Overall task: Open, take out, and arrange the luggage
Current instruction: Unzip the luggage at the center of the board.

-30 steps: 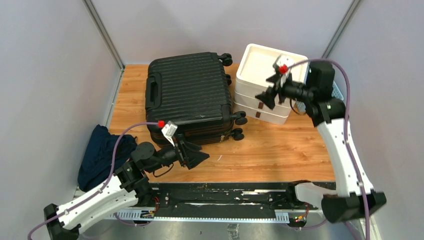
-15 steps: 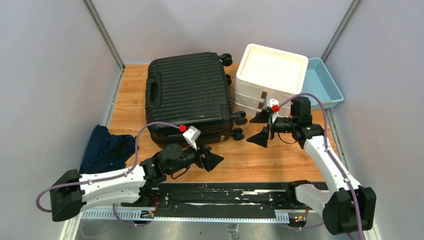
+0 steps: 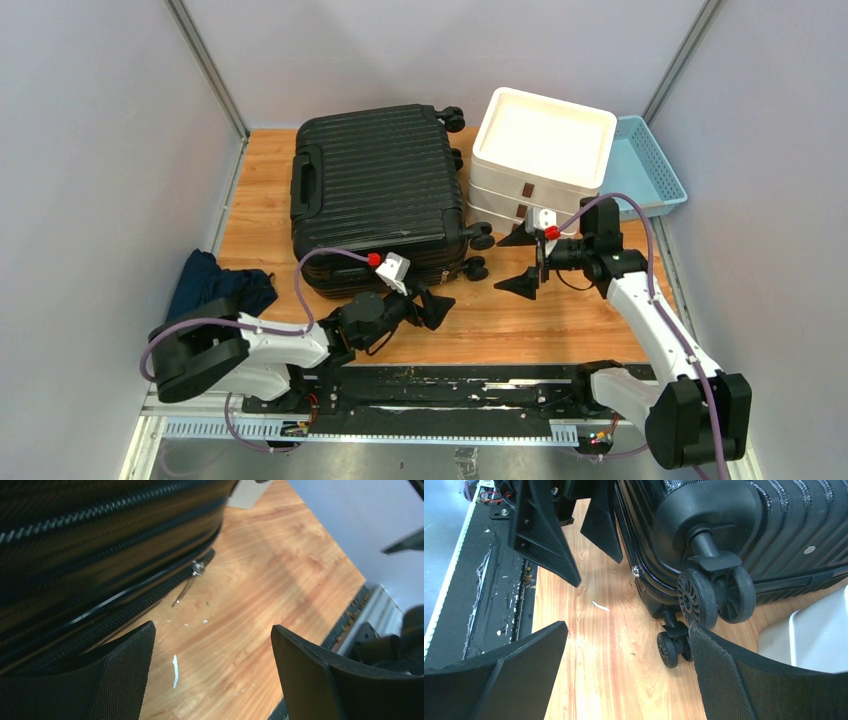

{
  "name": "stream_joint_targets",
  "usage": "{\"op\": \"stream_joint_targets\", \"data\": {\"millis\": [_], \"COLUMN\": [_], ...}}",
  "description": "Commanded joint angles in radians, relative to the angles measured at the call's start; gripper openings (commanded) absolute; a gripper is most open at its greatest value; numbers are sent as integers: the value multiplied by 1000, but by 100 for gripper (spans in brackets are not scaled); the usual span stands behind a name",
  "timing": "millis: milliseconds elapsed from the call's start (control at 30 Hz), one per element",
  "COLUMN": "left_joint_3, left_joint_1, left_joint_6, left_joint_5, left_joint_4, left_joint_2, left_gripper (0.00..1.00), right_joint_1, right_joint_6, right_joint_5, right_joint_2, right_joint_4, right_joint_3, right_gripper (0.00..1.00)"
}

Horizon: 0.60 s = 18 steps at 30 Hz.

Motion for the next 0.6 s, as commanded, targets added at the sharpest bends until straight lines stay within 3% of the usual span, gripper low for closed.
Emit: {"op": "stream_joint_targets", "data": {"millis": [0,333,500,567], "left_joint_3": [119,132,252,269], "left_joint_1": [-7,-5,-6,-5], "left_joint_6": [-73,-172,-285,-311], "left_joint_5": [-174,-255,-340,-364], "left_joint_4": [-74,24,-174,-211], "left_joint_2": [80,223,258,266], "left_gripper": [87,77,76,70], "right_joint_1": [-11,-11,-12,-11], "right_joint_6": [-54,-72,-74,-75], "right_joint_5": [-15,3,4,2], "right_joint_2": [7,16,15,15], "right_joint_4": [-33,-60,-63,-65], "right_joint_3": [-8,5,5,4], "right_gripper": [95,94,94,94]}}
